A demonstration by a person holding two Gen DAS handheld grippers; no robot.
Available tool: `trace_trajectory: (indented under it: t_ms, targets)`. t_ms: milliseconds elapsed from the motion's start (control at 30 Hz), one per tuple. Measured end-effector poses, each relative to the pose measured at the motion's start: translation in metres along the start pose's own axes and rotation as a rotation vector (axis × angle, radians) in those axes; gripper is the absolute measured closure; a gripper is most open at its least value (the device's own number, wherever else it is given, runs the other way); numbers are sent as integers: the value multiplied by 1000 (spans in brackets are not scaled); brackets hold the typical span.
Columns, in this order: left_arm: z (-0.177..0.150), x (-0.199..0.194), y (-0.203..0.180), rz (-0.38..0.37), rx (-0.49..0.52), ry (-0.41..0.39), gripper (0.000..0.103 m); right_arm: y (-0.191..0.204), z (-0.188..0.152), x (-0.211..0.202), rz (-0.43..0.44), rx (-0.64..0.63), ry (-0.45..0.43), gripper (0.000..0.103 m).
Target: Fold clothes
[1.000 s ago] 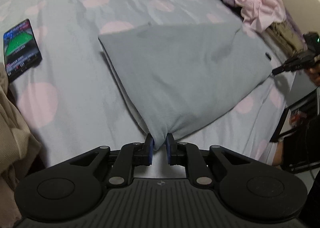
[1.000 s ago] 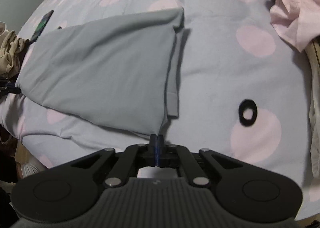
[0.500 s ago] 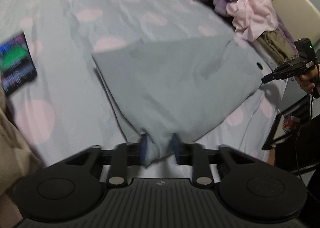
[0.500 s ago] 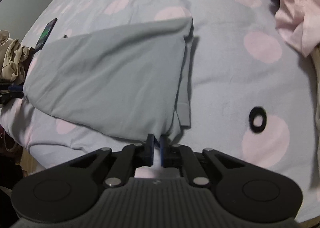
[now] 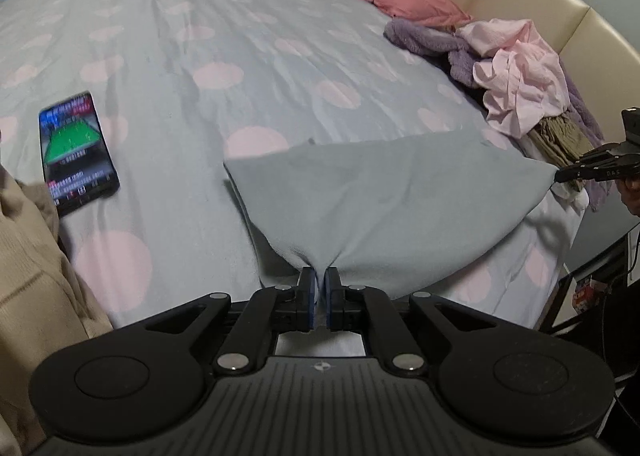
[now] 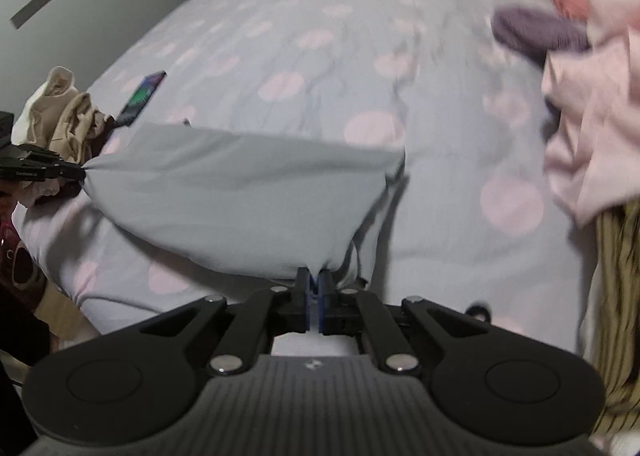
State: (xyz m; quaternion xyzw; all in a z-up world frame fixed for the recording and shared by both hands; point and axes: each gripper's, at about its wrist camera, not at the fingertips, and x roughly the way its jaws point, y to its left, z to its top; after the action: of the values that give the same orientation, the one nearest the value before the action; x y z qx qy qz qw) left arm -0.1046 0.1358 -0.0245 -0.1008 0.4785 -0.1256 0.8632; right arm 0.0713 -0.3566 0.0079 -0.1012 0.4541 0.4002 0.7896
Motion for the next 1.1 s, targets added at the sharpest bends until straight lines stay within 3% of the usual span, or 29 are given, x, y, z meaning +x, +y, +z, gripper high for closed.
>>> trace_trajectory:
  t_ms: [133,233,333,467,533,667,733,867,933,1100]
  targets:
    - [2,0,0,5,6,1,100,10,3,-12,-39,-147,-70,99]
    - [3,0,-1,9,11,1,100,12,-13,10,-32,-221,60,99]
    - [-11,20,-5,-4,28,95,100,12,-36,39,-32,-248,196,99]
    - [-21,28,-12,10,59,134,96,14,-49,57,-56,-256,257,98]
    - [-20,24,-12,34,81,133,82,12,-48,57,-85,-250,269,91]
    - [-18,17,-17,82,127,101,77,-1,-41,47,-161,-194,232,86]
    - [-15,15,-21,86,148,87,76,1,-33,38,-164,-170,171,85]
    - [-9,13,-29,95,190,59,58,21,-20,29,-105,-179,90,79]
    - [-7,11,-33,100,211,45,58,43,-17,33,-62,-227,93,71]
    - [0,8,-43,111,264,10,58,74,-14,48,-21,-279,130,66]
